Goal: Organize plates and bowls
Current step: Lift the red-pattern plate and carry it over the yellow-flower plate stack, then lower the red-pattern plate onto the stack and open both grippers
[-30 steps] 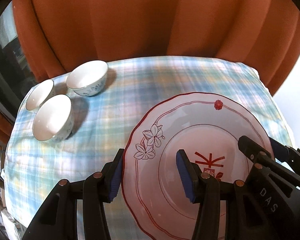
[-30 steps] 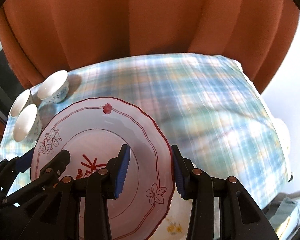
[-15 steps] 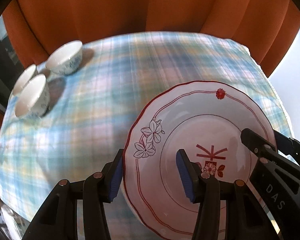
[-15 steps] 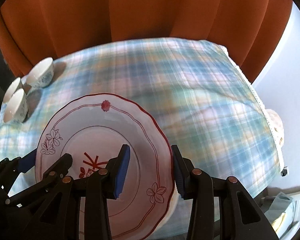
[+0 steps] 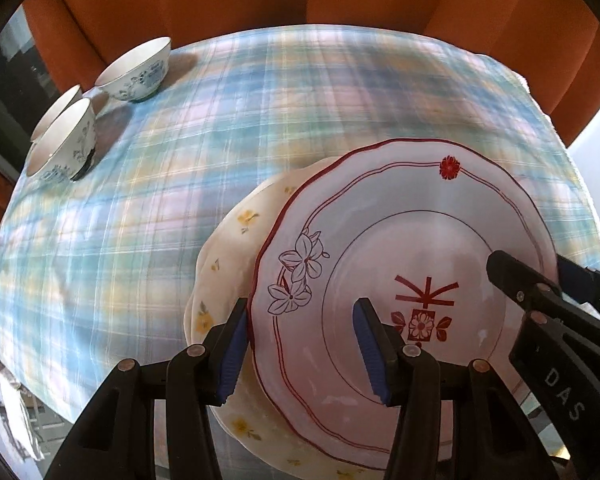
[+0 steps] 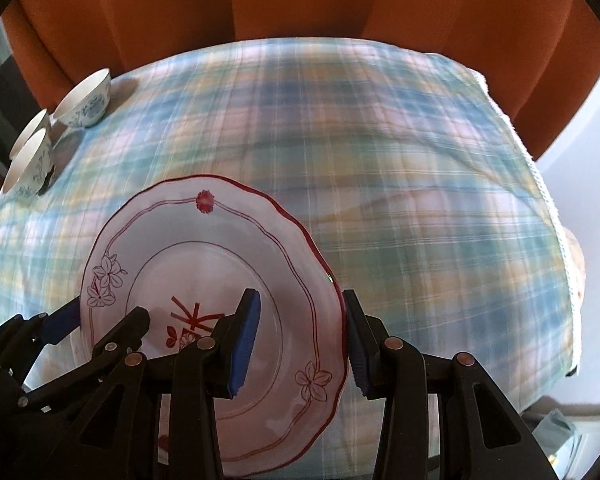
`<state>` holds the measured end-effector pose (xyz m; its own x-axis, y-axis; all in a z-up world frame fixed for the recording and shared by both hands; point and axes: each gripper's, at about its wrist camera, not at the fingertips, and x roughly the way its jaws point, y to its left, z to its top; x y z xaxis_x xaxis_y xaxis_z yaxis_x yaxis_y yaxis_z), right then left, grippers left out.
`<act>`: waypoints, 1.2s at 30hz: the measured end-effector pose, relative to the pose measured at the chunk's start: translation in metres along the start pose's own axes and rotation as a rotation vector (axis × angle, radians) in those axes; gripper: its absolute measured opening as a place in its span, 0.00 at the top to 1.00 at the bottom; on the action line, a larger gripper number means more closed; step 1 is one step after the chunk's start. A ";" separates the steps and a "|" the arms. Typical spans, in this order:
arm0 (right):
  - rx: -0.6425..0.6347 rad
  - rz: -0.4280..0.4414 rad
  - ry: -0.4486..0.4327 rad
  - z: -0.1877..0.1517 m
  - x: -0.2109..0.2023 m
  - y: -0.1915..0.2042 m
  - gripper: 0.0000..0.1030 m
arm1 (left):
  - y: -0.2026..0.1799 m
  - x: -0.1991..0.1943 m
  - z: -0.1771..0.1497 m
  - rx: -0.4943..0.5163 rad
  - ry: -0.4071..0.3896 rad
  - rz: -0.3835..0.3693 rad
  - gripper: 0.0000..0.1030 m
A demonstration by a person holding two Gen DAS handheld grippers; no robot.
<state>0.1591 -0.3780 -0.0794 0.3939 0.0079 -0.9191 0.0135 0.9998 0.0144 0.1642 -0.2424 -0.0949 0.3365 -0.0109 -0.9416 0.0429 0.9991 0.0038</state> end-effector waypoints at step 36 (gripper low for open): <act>-0.051 0.139 0.032 0.000 0.013 0.003 0.75 | 0.011 -0.005 -0.008 -0.102 -0.013 0.118 0.50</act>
<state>0.1643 -0.3745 -0.0913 0.3589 0.1463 -0.9218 -0.0862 0.9886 0.1234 0.1554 -0.2305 -0.0933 0.3460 0.1071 -0.9321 -0.0931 0.9925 0.0795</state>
